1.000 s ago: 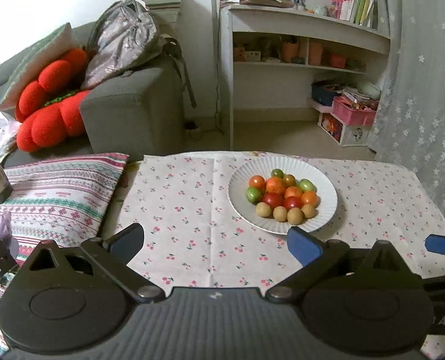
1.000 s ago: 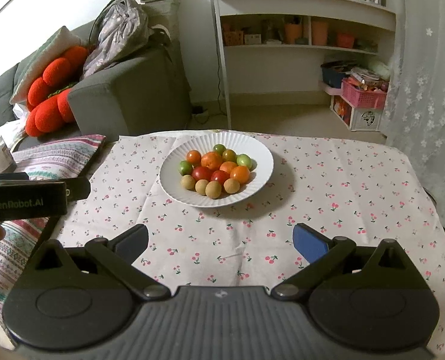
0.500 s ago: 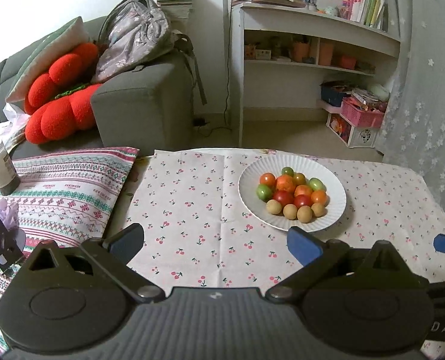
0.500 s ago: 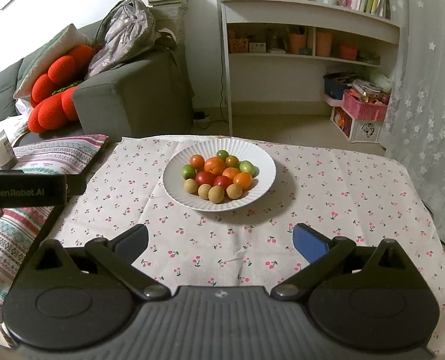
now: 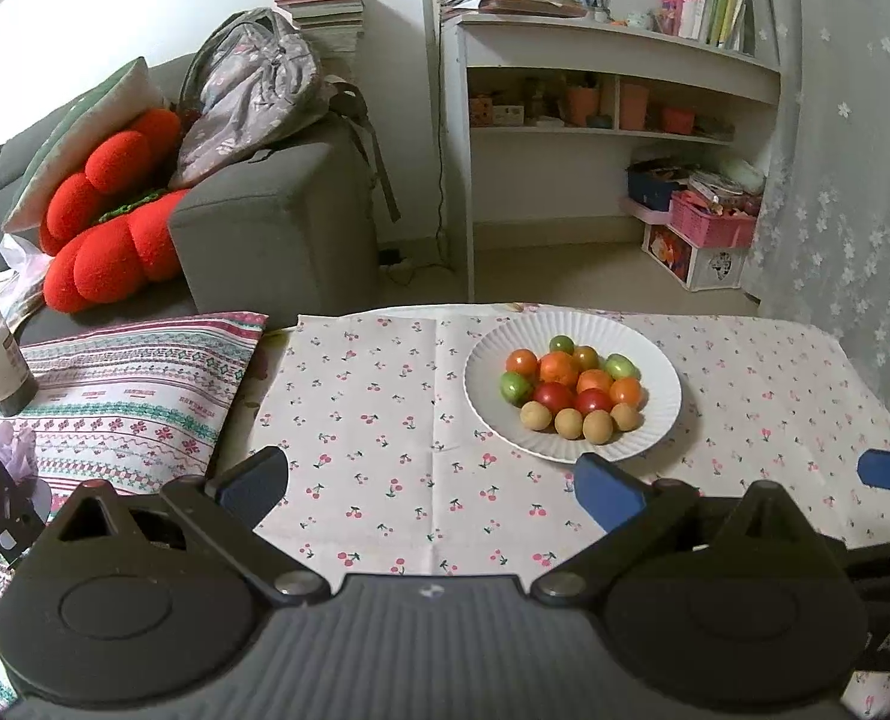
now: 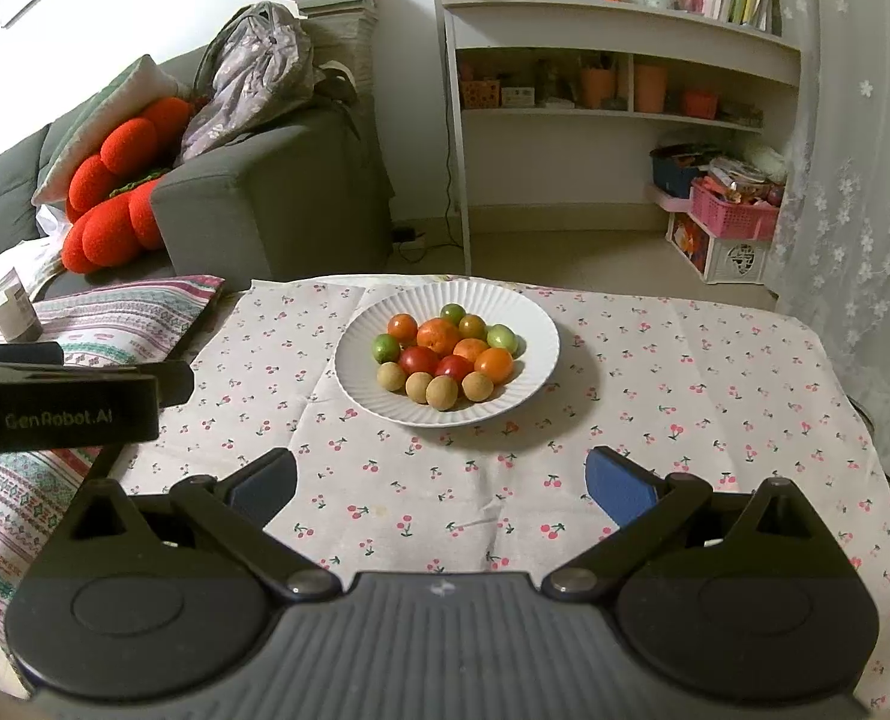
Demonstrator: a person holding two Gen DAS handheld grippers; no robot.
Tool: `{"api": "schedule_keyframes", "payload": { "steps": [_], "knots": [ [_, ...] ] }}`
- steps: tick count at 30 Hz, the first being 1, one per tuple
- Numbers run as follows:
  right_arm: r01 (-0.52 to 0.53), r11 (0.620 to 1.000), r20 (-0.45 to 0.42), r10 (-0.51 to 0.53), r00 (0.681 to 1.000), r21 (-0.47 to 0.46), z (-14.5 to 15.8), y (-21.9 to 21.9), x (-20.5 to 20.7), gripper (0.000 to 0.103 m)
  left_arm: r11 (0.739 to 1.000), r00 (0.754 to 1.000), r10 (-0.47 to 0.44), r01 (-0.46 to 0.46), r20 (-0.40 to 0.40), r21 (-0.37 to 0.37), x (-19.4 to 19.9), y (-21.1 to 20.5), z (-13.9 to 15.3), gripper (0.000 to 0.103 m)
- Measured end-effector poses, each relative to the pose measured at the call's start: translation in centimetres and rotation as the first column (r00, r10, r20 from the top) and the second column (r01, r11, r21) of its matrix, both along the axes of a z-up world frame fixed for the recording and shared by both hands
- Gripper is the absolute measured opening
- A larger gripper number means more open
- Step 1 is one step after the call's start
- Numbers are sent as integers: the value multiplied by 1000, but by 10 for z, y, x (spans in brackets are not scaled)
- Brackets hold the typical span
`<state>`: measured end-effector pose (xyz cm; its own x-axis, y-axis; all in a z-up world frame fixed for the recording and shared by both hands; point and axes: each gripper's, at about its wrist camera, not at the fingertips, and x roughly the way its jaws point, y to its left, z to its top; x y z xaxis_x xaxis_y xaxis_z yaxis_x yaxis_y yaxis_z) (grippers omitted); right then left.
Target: Organize fruits
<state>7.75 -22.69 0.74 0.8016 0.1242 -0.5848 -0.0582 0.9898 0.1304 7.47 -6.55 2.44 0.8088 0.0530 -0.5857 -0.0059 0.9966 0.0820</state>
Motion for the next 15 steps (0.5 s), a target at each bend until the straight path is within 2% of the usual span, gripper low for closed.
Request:
{"api": "schedule_keyframes", "payload": {
  "steps": [15],
  "knots": [
    [7,1000,-3,-7,1000,1,-1,0,1,103,1000,999,-26,26,-20,14,0,-2,-3,83]
  ]
}}
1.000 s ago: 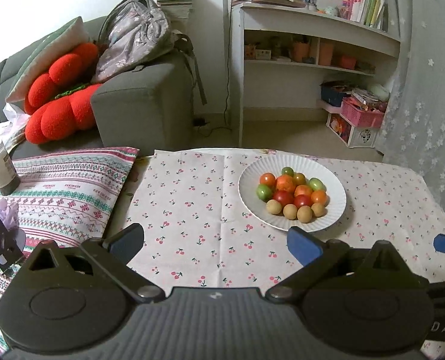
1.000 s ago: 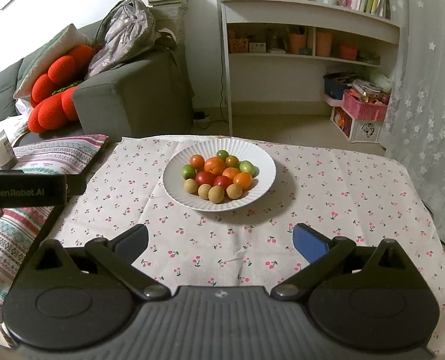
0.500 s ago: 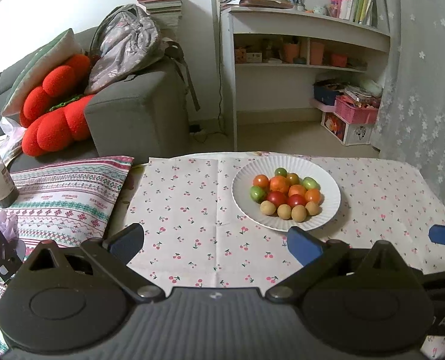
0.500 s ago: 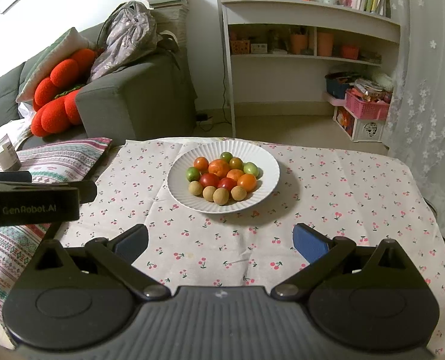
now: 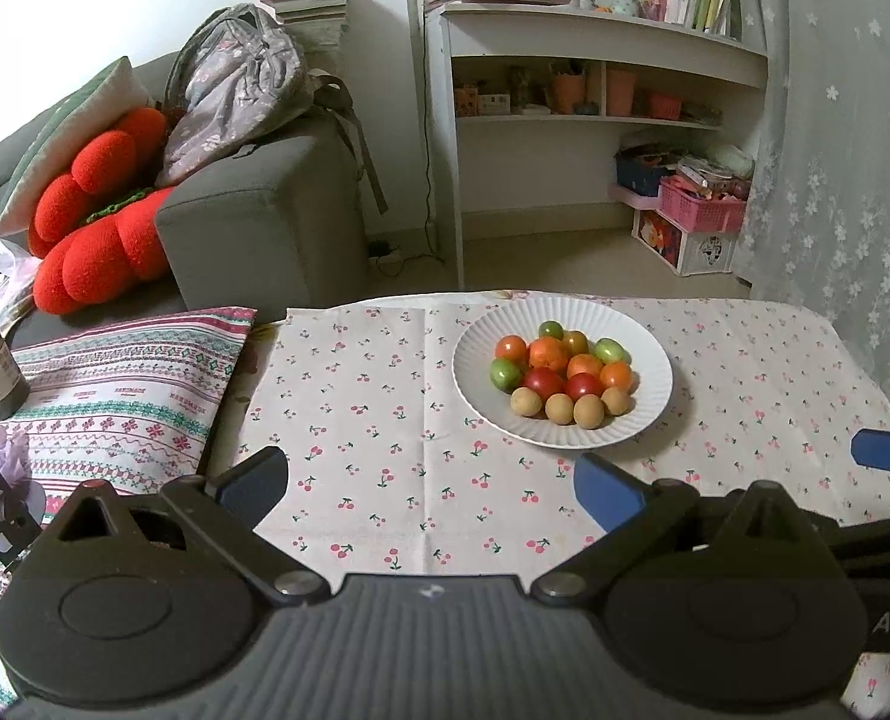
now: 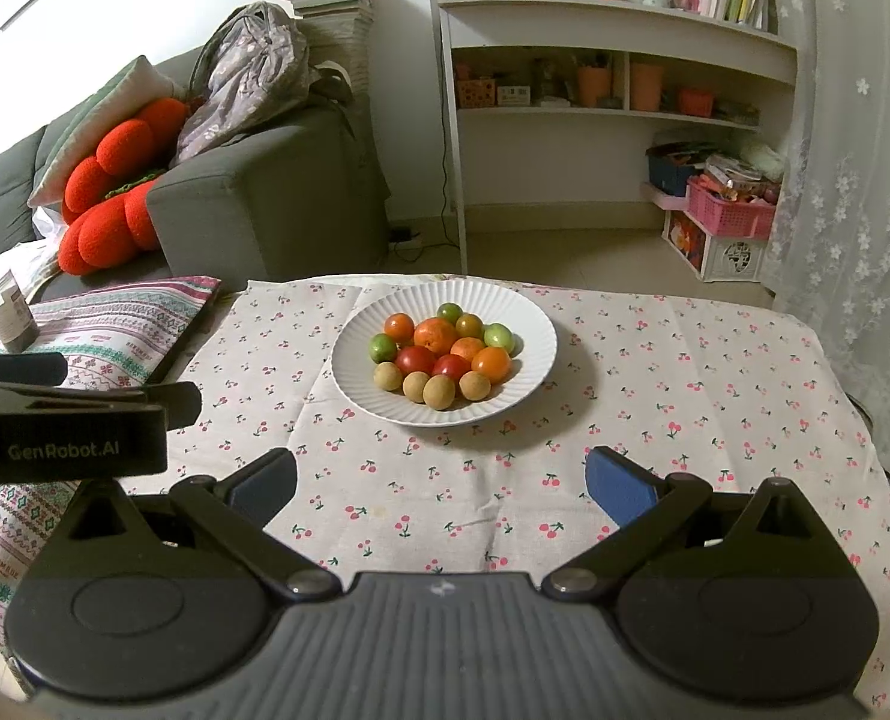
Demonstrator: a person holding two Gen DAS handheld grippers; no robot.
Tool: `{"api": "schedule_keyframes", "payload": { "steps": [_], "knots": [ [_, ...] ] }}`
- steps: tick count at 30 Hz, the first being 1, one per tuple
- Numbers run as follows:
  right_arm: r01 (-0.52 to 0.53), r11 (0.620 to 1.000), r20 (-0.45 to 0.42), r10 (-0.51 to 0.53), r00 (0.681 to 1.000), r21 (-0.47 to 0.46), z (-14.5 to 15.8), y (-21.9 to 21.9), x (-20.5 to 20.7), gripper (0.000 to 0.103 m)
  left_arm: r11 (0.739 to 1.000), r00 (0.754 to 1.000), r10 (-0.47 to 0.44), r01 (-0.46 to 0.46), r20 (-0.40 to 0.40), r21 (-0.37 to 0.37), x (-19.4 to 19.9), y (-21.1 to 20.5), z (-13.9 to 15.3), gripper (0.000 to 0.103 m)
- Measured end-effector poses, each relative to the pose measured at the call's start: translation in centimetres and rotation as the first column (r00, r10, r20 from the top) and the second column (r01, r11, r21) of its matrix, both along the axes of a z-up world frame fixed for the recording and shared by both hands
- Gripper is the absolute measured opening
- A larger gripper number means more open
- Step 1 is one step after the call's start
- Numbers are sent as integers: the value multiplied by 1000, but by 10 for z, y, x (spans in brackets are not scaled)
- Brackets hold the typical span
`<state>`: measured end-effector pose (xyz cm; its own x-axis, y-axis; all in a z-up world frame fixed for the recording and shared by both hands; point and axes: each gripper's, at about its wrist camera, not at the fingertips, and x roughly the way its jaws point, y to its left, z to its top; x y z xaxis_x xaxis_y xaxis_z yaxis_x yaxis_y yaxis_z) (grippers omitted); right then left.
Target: Organize fruits
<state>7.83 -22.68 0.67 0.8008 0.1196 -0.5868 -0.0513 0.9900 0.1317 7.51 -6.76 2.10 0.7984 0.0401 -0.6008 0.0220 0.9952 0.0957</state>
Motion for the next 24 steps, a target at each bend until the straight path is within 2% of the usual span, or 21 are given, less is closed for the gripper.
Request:
{"api": "schedule_keyframes", "payload": {
  "steps": [24],
  "knots": [
    [-2,1000,-4,2,1000,-3,-2,2,-1,103,1000,1000,-1,1,-21,0,0,0,-2,83]
  ]
}}
